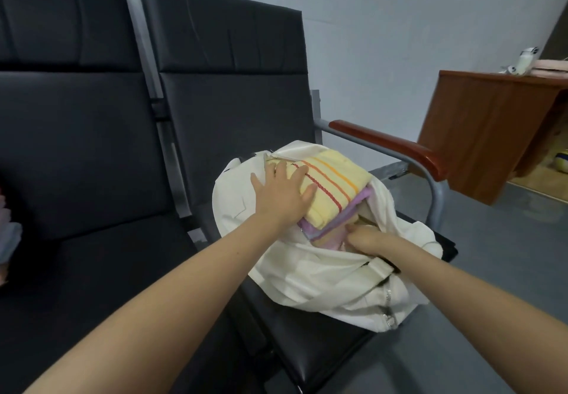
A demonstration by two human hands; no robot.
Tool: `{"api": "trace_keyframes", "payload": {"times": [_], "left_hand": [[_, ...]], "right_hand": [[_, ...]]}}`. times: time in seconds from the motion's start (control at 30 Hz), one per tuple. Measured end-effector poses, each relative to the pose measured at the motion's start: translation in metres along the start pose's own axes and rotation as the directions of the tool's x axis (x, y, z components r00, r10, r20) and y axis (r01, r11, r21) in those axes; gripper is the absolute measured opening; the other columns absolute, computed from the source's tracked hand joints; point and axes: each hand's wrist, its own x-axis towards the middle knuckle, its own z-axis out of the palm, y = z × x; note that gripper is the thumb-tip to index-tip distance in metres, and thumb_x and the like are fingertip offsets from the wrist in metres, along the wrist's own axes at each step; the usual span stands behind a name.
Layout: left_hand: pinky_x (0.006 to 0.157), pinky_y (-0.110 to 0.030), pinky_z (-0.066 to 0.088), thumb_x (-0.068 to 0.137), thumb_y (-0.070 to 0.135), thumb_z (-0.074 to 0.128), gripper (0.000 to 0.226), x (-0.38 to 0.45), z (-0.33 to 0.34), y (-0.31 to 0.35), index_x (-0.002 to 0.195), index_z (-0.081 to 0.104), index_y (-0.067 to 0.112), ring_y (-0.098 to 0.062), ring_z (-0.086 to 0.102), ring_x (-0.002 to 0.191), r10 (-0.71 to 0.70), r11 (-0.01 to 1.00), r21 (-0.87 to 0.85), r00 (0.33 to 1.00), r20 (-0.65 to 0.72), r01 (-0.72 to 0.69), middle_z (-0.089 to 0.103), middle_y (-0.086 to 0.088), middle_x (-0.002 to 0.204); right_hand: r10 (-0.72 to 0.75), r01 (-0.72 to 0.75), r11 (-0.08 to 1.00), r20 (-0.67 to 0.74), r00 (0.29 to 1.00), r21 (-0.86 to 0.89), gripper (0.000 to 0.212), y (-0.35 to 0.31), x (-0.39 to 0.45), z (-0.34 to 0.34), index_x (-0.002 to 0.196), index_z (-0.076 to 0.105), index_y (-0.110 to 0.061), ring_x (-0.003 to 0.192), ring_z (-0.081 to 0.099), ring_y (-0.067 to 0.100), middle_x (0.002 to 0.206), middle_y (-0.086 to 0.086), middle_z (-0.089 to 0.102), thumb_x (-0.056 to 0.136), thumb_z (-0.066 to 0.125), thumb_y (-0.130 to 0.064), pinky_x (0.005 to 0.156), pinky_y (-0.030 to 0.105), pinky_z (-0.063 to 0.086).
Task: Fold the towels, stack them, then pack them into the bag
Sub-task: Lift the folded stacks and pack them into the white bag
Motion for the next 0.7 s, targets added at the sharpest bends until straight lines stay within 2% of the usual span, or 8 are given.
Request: {"api": "trace_keyframes", "payload": {"times": [0.07,0.13,0.2,0.27,0.33,0.4,0.53,0.7], "left_hand": [[0.115,-0.058,0.002,0.100,0.050,0.029,0.052,-0.007,-0.002,0.003,0.149,0.027,0.032,-0.026,0.004,0.148,0.058,0.997,0.052,0.998,-0.037,-0.056,0.014,-0.007,0.159],[0.116,-0.055,-0.001,0.101,0.047,0.030,0.054,-0.017,-0.005,0.007,0.151,0.025,0.028,-0.025,0.003,0.149,0.120,0.991,0.068,0.991,-0.055,-0.116,0.009,-0.007,0.161],[0.116,-0.054,-0.002,0.101,0.044,0.031,0.052,-0.028,-0.008,0.009,0.150,0.027,0.027,-0.023,0.003,0.148,0.147,0.988,0.044,0.988,-0.052,-0.145,0.010,-0.006,0.160],[0.117,-0.053,0.001,0.101,0.040,0.034,0.049,-0.039,-0.016,0.008,0.148,0.034,0.026,-0.022,0.007,0.147,0.127,0.990,-0.059,0.989,-0.073,-0.131,0.014,-0.005,0.159],[0.116,-0.048,0.015,0.102,0.033,0.037,0.041,-0.047,-0.030,0.000,0.140,0.047,0.022,-0.023,0.021,0.142,0.070,0.959,-0.262,0.988,-0.136,-0.104,0.028,-0.005,0.152],[0.106,-0.038,0.033,0.101,0.026,0.039,0.032,-0.057,-0.047,-0.015,0.122,0.063,0.018,-0.021,0.041,0.127,-0.021,0.861,-0.504,0.985,-0.174,-0.071,0.051,-0.004,0.133],[0.078,-0.031,0.046,0.098,0.020,0.039,0.037,-0.081,-0.087,-0.060,0.072,0.065,0.015,-0.015,0.061,0.081,-0.265,0.583,-0.789,0.963,0.044,0.196,0.066,0.006,0.084],[0.064,-0.028,0.044,0.103,0.021,0.038,0.043,-0.117,-0.139,-0.132,0.066,0.058,0.011,-0.015,0.054,0.060,-0.440,0.489,-0.821,0.896,0.061,0.296,0.062,-0.002,0.070]], "right_hand": [[0.001,0.043,0.934,0.123,0.992,-0.355,0.046,0.000,-0.014,-0.001,0.144,0.038,-0.008,0.125,0.048,0.028,0.139,0.017,0.048,0.102,0.038,-0.025,0.099,0.031,0.037],[0.047,0.060,0.841,0.183,0.982,-0.538,0.043,-0.005,-0.027,-0.001,0.139,0.047,-0.005,0.115,0.050,0.026,0.131,0.018,0.052,0.101,0.040,-0.024,0.097,0.031,0.037],[0.033,0.059,0.818,0.148,0.988,-0.572,0.037,-0.009,-0.040,-0.004,0.130,0.055,-0.003,0.110,0.052,0.025,0.129,0.016,0.056,0.101,0.039,-0.020,0.089,0.030,0.038],[-0.148,0.132,0.898,-0.006,0.989,-0.420,0.032,-0.013,-0.051,-0.008,0.116,0.063,-0.004,0.102,0.055,0.025,0.116,0.014,0.063,0.102,0.036,-0.015,0.081,0.028,0.040],[-0.276,0.286,0.958,-0.316,0.908,-0.015,0.031,-0.015,-0.063,-0.008,0.084,0.063,-0.001,0.081,0.053,0.022,0.082,0.008,0.062,0.099,0.040,-0.013,0.064,0.026,0.037],[-0.226,0.444,0.836,-0.534,0.815,0.323,0.031,-0.026,-0.078,-0.002,0.074,0.064,0.001,0.070,0.054,0.017,0.068,0.001,0.060,0.095,0.045,-0.010,0.062,0.025,0.039],[-0.289,0.544,0.687,-0.505,0.813,0.481,0.032,-0.091,-0.114,0.027,0.068,0.067,-0.007,0.055,0.052,0.005,0.062,-0.002,0.060,0.092,0.047,-0.006,0.055,0.016,0.043],[-0.407,0.513,0.579,-0.320,0.855,0.634,0.033,-0.193,-0.122,0.063,0.066,0.064,-0.009,0.054,0.049,0.011,0.063,0.003,0.058,0.093,0.044,-0.009,0.050,0.019,0.038]]}}
